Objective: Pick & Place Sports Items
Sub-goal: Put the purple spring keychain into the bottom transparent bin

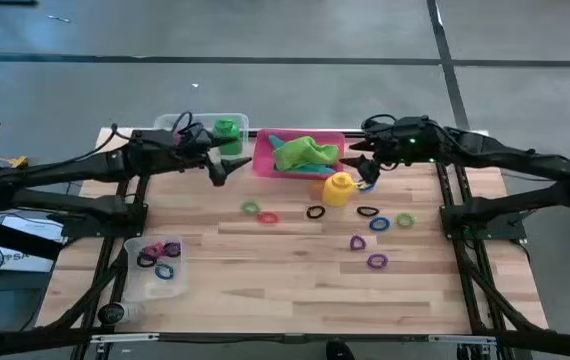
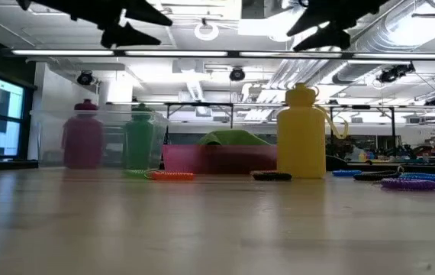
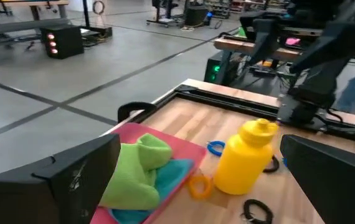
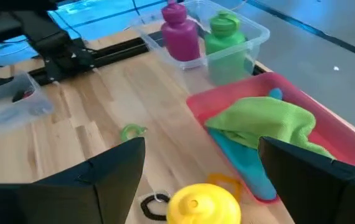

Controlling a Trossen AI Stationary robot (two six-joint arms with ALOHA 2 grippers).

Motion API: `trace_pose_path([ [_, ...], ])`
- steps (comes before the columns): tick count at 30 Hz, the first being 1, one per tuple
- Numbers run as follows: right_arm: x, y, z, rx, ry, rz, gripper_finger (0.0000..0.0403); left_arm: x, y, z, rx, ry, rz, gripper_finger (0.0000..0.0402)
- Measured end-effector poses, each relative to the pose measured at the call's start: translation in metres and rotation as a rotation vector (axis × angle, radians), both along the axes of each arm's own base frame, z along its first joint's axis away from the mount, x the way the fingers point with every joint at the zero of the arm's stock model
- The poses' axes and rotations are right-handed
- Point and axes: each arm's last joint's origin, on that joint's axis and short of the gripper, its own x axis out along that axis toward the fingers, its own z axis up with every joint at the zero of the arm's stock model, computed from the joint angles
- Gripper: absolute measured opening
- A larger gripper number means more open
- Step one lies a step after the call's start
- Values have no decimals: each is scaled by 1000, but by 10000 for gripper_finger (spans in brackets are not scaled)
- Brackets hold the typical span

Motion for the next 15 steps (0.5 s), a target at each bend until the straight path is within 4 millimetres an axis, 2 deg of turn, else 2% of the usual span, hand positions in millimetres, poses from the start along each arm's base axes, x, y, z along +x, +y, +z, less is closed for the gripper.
trace_pose_path([
  [15, 4, 15, 0, -34, 7, 20, 252, 3, -13, 0, -18, -8, -62, 360],
])
